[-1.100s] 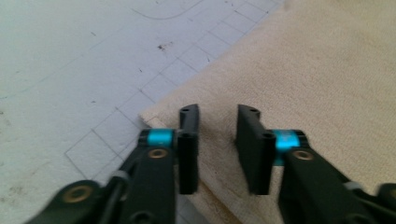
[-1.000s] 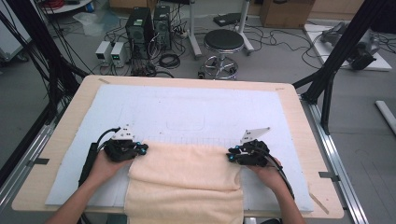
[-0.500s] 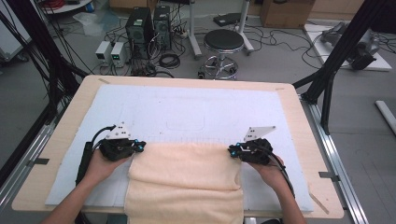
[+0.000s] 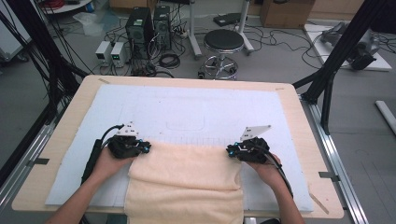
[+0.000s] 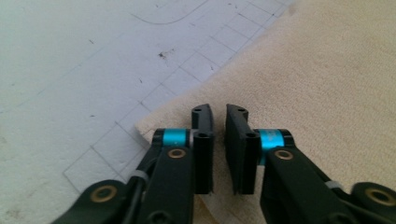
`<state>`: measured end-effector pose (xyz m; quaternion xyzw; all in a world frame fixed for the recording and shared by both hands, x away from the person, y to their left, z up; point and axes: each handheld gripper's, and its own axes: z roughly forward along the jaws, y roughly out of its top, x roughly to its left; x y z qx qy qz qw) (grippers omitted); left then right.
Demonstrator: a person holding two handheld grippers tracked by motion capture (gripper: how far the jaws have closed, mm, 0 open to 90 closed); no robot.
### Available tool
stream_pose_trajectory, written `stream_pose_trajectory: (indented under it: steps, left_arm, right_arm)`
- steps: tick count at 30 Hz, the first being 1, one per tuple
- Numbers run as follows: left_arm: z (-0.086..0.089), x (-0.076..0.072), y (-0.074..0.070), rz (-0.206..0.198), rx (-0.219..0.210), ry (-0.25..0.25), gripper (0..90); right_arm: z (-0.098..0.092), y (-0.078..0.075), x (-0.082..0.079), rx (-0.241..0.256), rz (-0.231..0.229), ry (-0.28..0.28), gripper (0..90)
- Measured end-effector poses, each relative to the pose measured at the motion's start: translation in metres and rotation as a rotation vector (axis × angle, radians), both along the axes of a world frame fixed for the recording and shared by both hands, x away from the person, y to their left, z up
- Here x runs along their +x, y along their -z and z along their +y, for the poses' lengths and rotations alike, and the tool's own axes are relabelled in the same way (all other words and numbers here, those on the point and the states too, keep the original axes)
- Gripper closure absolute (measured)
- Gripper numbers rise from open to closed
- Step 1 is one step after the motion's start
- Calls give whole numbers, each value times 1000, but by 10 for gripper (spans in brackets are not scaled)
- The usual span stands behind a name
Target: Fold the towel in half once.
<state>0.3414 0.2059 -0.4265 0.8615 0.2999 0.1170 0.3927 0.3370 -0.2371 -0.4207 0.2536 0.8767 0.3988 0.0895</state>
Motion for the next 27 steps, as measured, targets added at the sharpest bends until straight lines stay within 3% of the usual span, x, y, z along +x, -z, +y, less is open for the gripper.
stream_pose_trajectory:
  steps: [4,10,21,25,27]
  left_arm:
    - [0,-2,-2,-17,15,8,873]
    - [5,-9,-11,-46,-16,7,877]
    - [6,-18,-31,-89,-39,21,877]
    - [9,-32,-37,-103,-59,45,877]
    - [11,-45,-38,-96,-84,72,877]
  right_arm:
    - [0,-3,-1,11,-1,-22,862]
    - [0,-2,-1,12,17,-27,877]
    - [0,-21,-10,50,-29,-45,883]
    - [0,-30,-24,68,-35,-59,884]
    - [-1,-35,-36,67,-60,-74,894]
